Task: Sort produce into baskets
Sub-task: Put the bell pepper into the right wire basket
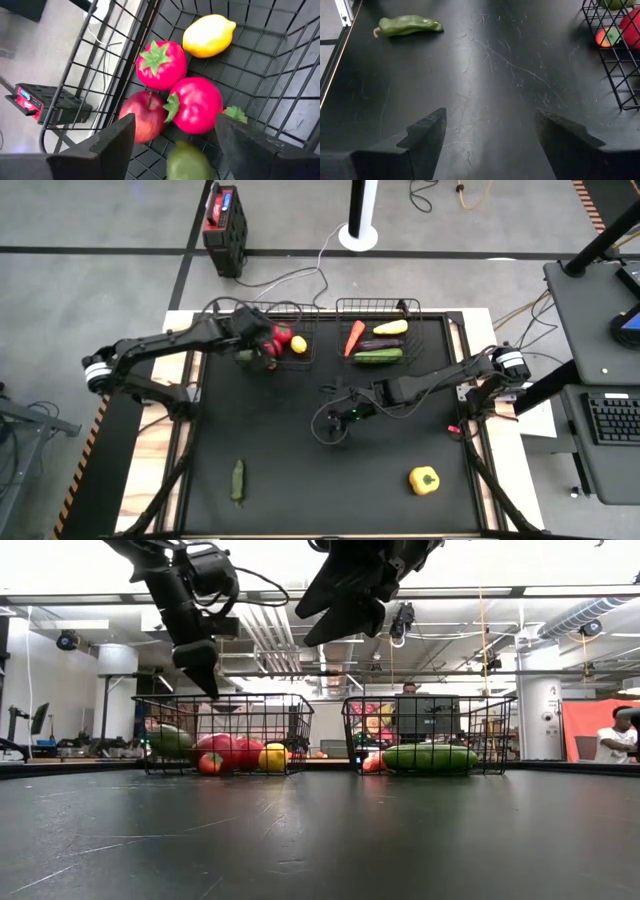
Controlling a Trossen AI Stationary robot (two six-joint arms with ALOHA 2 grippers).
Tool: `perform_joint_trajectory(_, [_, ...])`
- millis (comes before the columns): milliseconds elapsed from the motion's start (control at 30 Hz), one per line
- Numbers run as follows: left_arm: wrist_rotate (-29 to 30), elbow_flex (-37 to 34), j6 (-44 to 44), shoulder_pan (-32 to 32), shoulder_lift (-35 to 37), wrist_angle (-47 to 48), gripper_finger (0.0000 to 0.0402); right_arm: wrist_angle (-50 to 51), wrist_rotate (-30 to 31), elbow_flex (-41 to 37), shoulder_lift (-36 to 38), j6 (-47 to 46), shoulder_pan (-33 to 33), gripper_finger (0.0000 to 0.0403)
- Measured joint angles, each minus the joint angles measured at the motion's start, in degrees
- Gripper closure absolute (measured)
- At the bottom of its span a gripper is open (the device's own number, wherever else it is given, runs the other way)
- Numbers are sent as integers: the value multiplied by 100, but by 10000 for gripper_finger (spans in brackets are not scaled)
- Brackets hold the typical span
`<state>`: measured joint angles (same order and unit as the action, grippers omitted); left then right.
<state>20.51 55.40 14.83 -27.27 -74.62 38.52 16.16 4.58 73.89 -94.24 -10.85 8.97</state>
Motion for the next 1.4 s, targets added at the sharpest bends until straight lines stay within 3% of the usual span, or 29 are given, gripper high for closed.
perform_joint_trajectory(133, [-189,0,-281,110,137,-5,146,2,0,-2,0,21,0,117])
perform_joint_trajectory(300, [-1389,-22,-553,503,185,-207,147,4,0,-2,0,35,0,114])
perform_joint_trajectory(367, [-1485,-60,-551,777,185,-381,150,9,0,-3,0,37,0,113])
perform_joint_trajectory(567, [-601,-73,-538,1538,185,-728,162,62,0,-4,0,35,0,118])
perform_joint_trajectory(733, [-977,-131,-572,1911,98,-1096,167,64,2,-4,0,93,0,119])
perform_joint_trajectory(1000, [-1039,-297,-531,1930,-711,-1844,169,74,2,-4,0,126,0,121])
perform_joint_trajectory(1233, [-467,-173,-269,1873,-1276,-2194,169,162,2,-7,-1,124,0,119])
perform_joint_trajectory(1400, [-452,-144,-188,1719,-1332,-2244,169,202,2,-7,-2,122,0,124])
